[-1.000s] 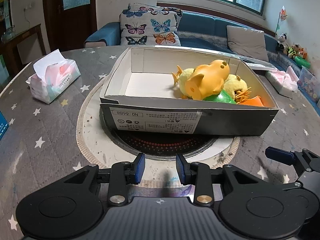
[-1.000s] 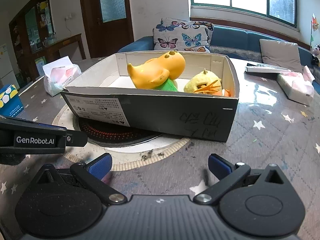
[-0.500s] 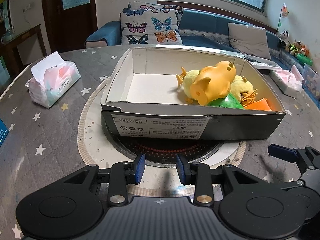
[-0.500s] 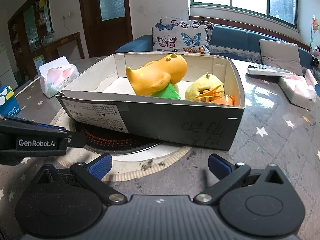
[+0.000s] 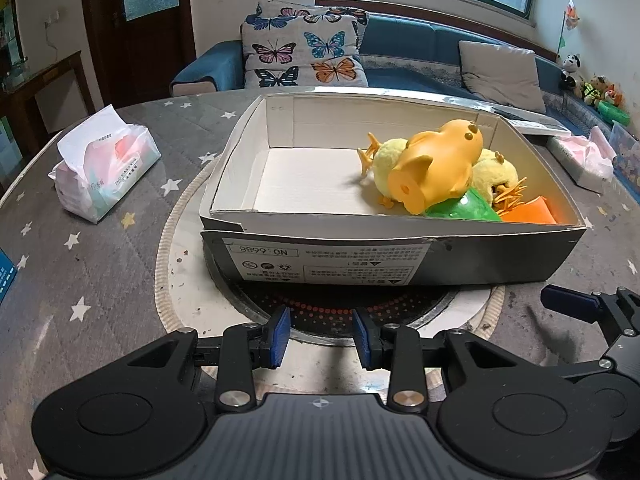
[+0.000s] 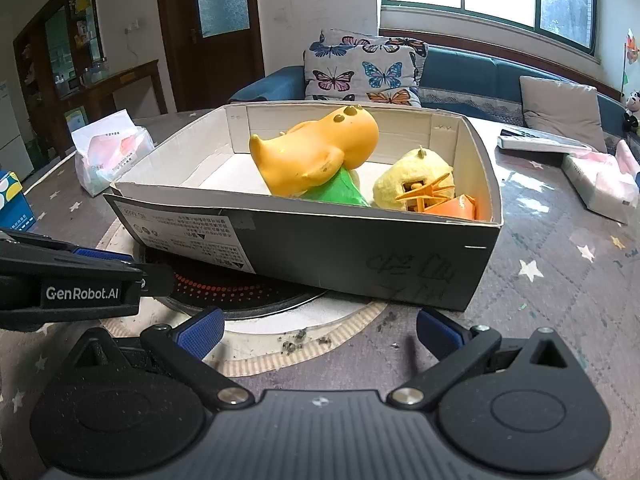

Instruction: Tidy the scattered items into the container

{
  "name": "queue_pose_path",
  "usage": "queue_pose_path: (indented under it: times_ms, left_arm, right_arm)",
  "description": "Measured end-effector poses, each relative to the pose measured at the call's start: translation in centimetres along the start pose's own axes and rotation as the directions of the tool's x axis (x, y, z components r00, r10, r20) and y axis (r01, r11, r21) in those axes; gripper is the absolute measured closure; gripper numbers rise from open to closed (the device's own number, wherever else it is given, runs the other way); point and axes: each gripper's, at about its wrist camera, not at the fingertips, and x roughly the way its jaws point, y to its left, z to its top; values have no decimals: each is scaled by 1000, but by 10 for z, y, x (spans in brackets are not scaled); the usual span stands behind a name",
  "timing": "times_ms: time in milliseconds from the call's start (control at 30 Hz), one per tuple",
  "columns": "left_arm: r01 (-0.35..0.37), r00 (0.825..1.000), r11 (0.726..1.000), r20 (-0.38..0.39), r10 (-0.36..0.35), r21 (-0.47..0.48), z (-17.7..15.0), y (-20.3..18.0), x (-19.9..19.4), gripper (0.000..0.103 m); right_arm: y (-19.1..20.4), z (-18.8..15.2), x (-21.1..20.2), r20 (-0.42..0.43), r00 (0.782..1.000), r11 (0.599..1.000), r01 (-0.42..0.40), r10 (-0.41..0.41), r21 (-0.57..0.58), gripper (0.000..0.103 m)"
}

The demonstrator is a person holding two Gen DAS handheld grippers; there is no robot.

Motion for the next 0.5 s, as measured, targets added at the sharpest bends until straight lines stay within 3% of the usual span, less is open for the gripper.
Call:
queue_pose_path:
  times_ms: [500]
  left_arm:
    - [-20, 1000, 1000, -9, 20, 18, 7, -4, 6, 67]
  right_arm:
    - [-1, 2, 6, -8, 1000, 1000, 7, -7, 1, 0]
